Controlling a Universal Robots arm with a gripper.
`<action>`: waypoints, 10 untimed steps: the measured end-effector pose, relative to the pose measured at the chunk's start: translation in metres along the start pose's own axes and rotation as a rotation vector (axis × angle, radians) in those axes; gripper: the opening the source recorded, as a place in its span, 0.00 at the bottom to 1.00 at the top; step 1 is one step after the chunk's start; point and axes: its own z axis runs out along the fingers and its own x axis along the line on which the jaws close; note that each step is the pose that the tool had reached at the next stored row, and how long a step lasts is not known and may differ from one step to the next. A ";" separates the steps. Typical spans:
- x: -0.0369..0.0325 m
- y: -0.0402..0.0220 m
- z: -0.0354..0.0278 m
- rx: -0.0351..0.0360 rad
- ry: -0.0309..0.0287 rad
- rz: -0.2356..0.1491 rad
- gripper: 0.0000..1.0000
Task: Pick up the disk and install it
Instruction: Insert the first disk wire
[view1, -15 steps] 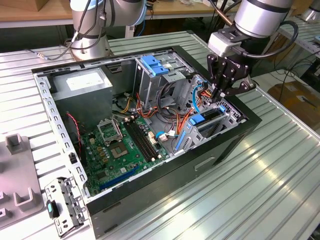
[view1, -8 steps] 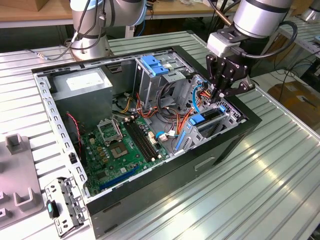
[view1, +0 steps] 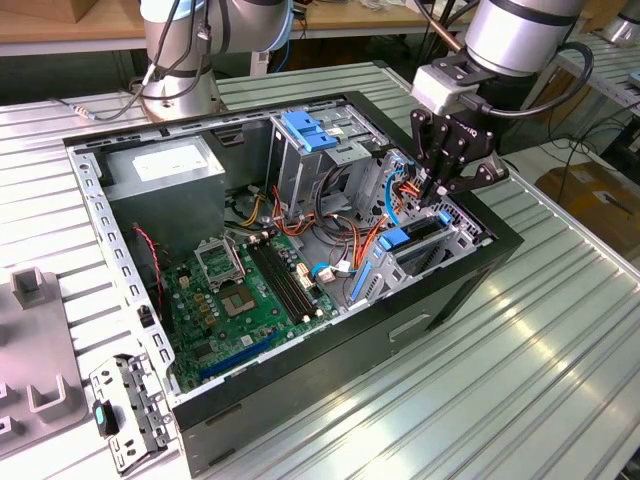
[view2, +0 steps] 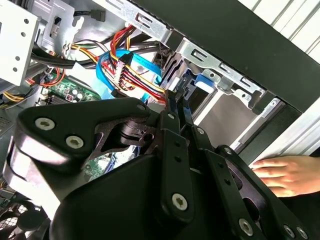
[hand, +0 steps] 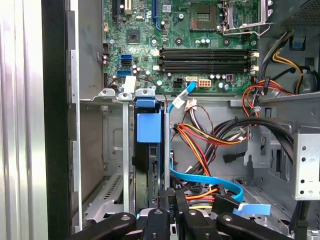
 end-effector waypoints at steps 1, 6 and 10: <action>0.0000 0.0001 0.0000 0.0000 0.0000 0.000 0.17; 0.0000 0.0014 -0.0001 0.0000 0.0000 0.000 0.17; 0.0000 0.0023 -0.0001 0.0000 0.0001 0.000 0.17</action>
